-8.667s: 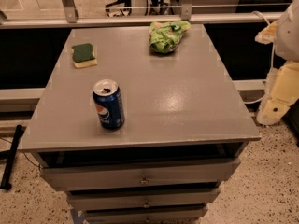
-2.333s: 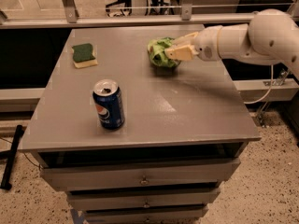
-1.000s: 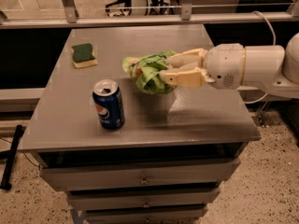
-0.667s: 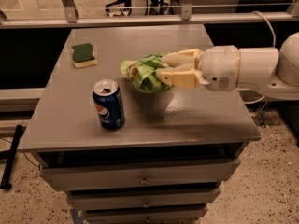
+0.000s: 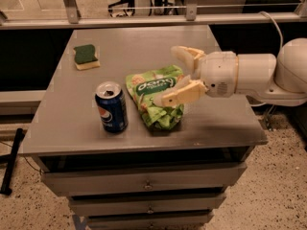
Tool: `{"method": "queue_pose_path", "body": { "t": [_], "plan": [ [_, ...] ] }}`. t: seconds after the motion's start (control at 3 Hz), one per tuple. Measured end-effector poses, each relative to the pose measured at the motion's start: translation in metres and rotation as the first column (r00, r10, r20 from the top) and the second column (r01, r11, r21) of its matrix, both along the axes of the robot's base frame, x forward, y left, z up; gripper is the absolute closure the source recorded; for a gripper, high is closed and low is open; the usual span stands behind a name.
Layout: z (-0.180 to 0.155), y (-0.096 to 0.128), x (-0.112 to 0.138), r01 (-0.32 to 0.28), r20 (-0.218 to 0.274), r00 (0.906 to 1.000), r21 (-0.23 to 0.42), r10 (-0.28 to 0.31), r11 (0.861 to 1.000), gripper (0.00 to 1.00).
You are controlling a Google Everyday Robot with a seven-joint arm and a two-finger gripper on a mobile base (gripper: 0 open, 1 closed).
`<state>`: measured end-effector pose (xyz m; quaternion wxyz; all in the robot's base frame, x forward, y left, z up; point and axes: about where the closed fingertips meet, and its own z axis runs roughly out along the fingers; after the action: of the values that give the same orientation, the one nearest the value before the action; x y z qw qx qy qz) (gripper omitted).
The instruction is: Move green rice chip bag near pepsi can
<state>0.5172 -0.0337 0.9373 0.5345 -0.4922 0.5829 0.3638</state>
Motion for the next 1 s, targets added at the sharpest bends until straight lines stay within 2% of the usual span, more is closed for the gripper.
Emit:
{"method": "queue_pose_path", "body": {
  "t": [0.33, 0.67, 1.0],
  "plan": [
    [-0.012, -0.012, 0.006, 0.030, -0.025, 0.9992, -0.013, -0.031, 0.999, 0.00],
    [-0.034, -0.052, 0.023, 0.095, -0.048, 0.9941, -0.062, -0.098, 0.994, 0.00],
    [-0.056, -0.117, 0.049, 0.222, -0.059, 0.9708, -0.151, -0.233, 0.963, 0.00]
  ]
}}
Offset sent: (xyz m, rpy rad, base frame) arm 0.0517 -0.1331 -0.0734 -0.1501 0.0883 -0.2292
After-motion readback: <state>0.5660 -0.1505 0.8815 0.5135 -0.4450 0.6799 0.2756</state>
